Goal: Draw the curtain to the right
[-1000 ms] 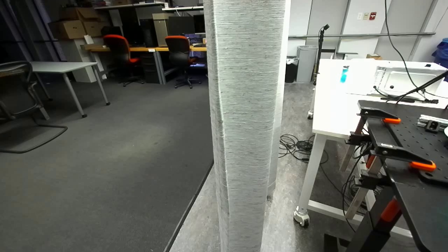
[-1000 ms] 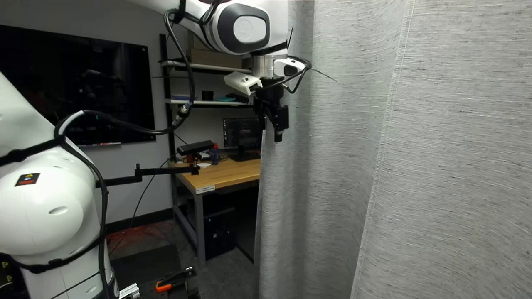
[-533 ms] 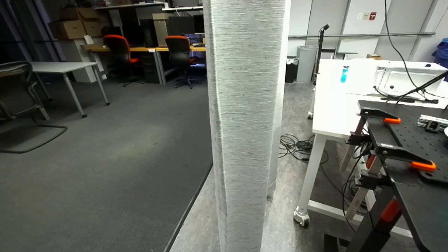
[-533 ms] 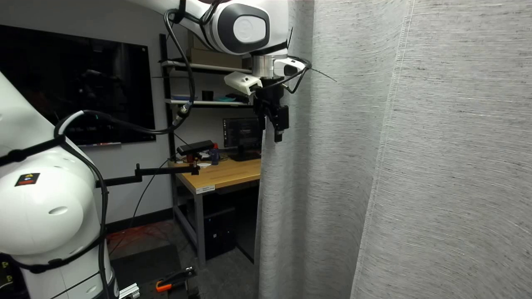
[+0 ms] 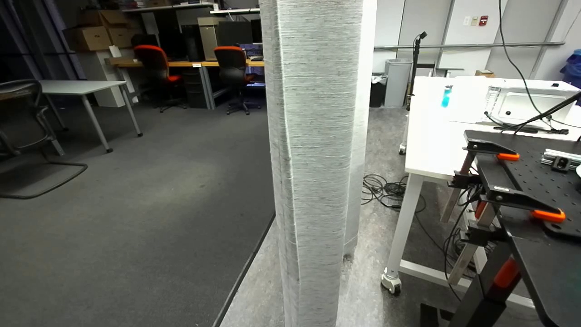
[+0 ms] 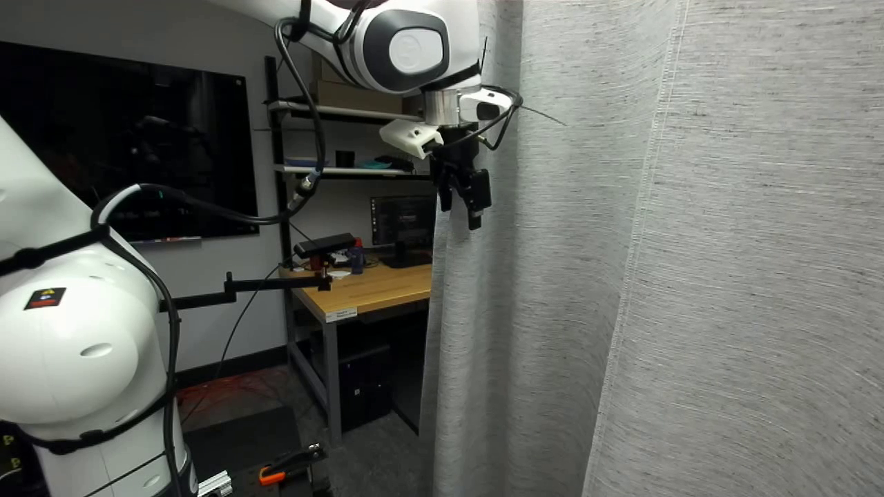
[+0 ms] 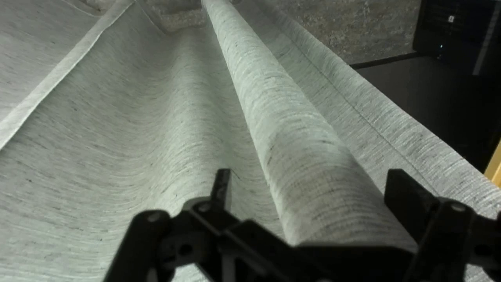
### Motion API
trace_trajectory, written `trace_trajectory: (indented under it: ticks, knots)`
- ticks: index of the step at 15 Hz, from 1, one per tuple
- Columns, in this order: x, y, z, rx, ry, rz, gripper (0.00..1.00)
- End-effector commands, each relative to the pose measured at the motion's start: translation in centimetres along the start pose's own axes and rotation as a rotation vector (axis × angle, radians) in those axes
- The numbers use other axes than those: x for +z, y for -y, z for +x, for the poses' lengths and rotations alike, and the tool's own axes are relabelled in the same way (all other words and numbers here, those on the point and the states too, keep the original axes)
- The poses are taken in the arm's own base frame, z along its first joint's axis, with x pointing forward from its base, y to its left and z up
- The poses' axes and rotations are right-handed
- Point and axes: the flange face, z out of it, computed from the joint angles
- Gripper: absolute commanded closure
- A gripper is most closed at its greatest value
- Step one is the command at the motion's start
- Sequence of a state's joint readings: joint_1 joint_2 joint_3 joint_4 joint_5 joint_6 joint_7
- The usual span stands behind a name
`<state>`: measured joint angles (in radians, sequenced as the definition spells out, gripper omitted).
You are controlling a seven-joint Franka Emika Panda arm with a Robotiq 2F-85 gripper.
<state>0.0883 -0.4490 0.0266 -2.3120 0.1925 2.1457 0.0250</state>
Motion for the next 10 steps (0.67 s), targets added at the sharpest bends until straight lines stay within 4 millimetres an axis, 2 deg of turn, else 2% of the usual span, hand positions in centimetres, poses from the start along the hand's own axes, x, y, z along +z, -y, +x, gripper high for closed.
trace_trajectory:
  ticks: [1,10]
  knots:
    - [-0.2,0.9,1.2,-0.046,-0.080,-0.017,0.00]
    - [0.6,3.3,2.0,-0.195,-0.179,-0.066,0.00]
